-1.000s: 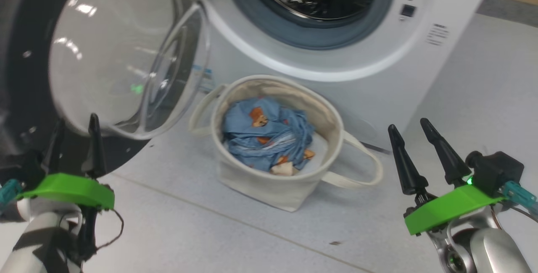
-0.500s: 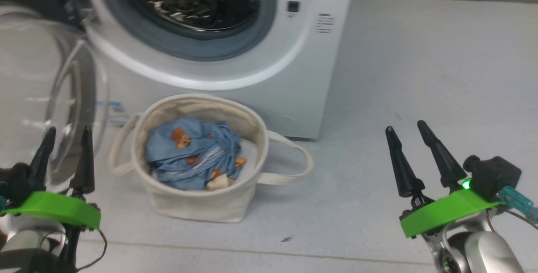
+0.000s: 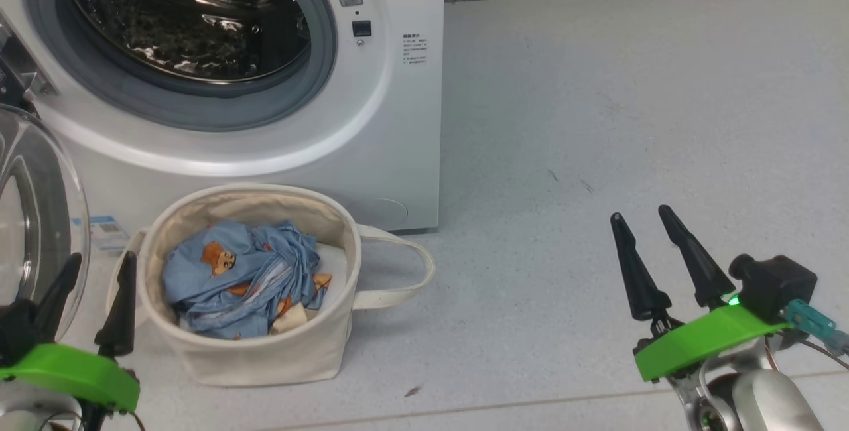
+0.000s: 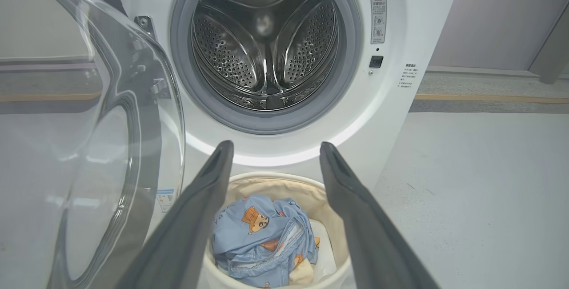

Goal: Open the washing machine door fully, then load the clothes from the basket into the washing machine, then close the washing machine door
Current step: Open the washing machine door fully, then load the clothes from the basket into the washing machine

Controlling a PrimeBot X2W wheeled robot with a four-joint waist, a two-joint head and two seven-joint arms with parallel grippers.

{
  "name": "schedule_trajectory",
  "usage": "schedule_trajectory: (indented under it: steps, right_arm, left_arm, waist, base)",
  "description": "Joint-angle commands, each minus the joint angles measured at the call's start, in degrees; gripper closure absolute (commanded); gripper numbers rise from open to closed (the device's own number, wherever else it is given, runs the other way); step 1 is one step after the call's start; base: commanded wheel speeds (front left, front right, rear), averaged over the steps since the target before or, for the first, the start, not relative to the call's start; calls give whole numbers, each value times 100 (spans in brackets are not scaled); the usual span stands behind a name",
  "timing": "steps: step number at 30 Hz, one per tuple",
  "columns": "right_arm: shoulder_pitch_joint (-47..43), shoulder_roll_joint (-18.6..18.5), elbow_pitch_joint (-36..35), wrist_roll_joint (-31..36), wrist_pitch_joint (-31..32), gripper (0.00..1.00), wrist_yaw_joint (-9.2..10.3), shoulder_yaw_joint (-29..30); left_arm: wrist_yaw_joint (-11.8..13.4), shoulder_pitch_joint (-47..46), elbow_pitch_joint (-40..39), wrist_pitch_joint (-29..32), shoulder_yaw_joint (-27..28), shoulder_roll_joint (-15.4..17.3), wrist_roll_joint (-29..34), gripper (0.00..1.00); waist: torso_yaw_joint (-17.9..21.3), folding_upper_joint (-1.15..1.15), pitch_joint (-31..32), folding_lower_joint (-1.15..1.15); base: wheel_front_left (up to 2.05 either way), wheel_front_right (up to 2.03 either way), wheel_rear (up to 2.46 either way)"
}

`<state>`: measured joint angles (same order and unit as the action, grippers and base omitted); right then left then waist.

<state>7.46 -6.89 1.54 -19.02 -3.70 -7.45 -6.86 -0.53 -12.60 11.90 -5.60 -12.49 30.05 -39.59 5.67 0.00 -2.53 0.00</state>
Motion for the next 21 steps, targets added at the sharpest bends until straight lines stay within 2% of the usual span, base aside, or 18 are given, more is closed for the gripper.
schedule_trajectory:
  steps: [1,11,21]
  right_arm:
    - [218,-84,-135,-66,-87,0,-3,-97]
    - [175,-108,-46,-175,-144,0,-3,-72]
    - [193,-119,38,-207,-174,0,-3,-48]
  left_arm:
    - [-63,-86,-257,-23,321,376,-18,0]
    - [27,113,-434,-21,334,364,-89,0]
    - [-73,122,-542,-104,334,363,-186,0]
  waist:
    - [20,0,61,0]
    - [-10,0,152,0]
    - [-12,0,158,0]
  base:
    - [0,0,0]
    - [0,0,0]
    - [0,0,0]
